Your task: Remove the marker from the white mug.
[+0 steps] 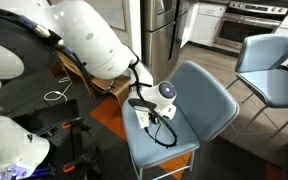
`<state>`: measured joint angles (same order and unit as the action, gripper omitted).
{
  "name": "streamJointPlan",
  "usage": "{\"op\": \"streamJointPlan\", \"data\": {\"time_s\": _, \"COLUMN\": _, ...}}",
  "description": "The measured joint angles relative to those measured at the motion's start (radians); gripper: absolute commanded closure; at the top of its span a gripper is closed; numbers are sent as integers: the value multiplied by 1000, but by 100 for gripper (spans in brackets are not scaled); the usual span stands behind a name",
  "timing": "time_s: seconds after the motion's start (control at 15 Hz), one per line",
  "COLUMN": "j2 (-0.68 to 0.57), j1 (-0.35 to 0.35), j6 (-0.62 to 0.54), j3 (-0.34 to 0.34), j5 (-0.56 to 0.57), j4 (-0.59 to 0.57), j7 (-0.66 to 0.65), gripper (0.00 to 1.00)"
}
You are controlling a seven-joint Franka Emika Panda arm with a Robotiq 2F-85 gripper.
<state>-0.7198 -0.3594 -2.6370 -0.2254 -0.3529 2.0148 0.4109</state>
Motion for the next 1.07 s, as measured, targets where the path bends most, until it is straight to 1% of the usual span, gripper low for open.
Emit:
{"op": "streamJointPlan", "data": {"time_s": 0.13, "j2": 0, "j1": -14, "j6": 0, "j3": 3, "j5": 0, "j4": 0, "j7": 5, "gripper": 27}}
{"op": "streamJointPlan", "data": {"time_s": 0.27, "j2": 5, "j1": -12, "j6": 0, "j3": 11, "j5": 9, "j4": 2, "j7": 5, "gripper": 11}}
{"op": "streamJointPlan", "data": {"time_s": 0.33, "j2": 13, "j1": -7, "j6": 1, "j3": 16, "j5": 14, "j4": 5, "j7": 2, "gripper": 5}}
{"op": "streamJointPlan", "data": {"time_s": 0.4, "j2": 26, "j1": -2, "j6": 8, "j3": 19, "j5": 17, "j4": 10, "j7": -7, "gripper": 0}}
{"op": "streamJointPlan", "data": {"time_s": 0.53, "j2": 64, "j1": 16, "j6": 34, "j3": 23, "j5": 17, "j4": 21, "j7": -28, "gripper": 0}}
{"op": "streamJointPlan", "data": {"time_s": 0.73, "j2": 132, "j1": 60, "j6": 100, "j3": 35, "j5": 19, "j4": 35, "j7": -88, "gripper": 0}}
{"op": "streamJointPlan", "data": {"time_s": 1.07, "j2": 257, "j1": 170, "j6": 266, "j3": 98, "j5": 69, "j4": 46, "j7": -193, "gripper": 0}}
